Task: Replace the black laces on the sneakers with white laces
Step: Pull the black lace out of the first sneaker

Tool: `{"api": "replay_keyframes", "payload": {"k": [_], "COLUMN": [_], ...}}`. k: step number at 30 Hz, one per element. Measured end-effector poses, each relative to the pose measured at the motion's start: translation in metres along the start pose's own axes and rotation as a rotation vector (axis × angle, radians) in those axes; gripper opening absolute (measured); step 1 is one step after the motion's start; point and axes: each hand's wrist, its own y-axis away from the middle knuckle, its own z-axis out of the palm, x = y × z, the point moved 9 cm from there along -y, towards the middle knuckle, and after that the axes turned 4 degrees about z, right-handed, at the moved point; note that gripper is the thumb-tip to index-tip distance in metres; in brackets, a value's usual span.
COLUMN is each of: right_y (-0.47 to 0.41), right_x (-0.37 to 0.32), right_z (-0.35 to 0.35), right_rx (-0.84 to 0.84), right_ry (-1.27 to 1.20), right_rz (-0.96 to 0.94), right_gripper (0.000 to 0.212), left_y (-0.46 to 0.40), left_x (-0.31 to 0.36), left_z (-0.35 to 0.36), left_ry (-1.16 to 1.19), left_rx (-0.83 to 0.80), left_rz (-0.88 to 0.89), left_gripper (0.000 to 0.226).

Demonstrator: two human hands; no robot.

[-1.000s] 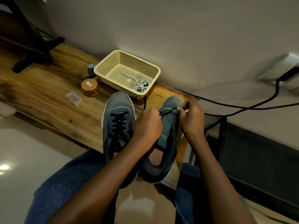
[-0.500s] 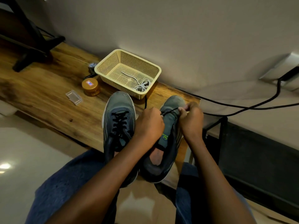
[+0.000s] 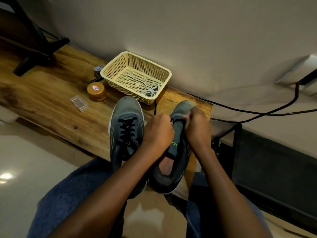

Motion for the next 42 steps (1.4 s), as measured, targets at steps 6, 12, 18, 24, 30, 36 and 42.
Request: {"api": "replay_keyframes", "payload": {"k": [6, 12, 18, 24, 30, 36, 42], "right_y": [-0.008, -0.002, 0.0, 0.002, -0.001, 0.003, 0.002], "right_x": [0.015, -0.009, -0.016, 0.016, -0.006, -0.014, 0.011], "right_z": [-0.011, 0.008, 0.009, -0.003, 0.007, 0.008, -0.006], "right_rx": [-0.039, -0.156, -0.111, 0.05, -0.143, -0.085, 0.03], "right_ry": [-0.225, 0.065, 0.178, -0.246, -0.036, 0.136, -0.161], "right_rz": [0.141, -0.111, -0.169, 0.225, -0.017, -0.09, 0.182], "right_gripper": [0.011, 0.019, 0.01, 0.012, 0.017, 0.013, 0.011], "left_y": [-0.001, -0.003, -0.003, -0.003, -0.004, -0.003, -0.003], "left_x": [0.0, 0.0, -0.001, 0.001, -0.003, 0.0, 0.001], "left_z": [0.001, 0.001, 0.0, 0.002, 0.004, 0.003, 0.002], "left_ry": [0.004, -0.007, 0.0, 0.018, 0.012, -0.002, -0.006], "left_rx": [0.0, -0.004, -0.006, -0.003, -0.02, -0.022, -0.01], "left_rz": [-0.007, -0.007, -0.007, 0.005, 0.0, 0.007, 0.013], "left_gripper": [0.023, 0.023, 0.018, 0.023, 0.023, 0.02, 0.022]}}
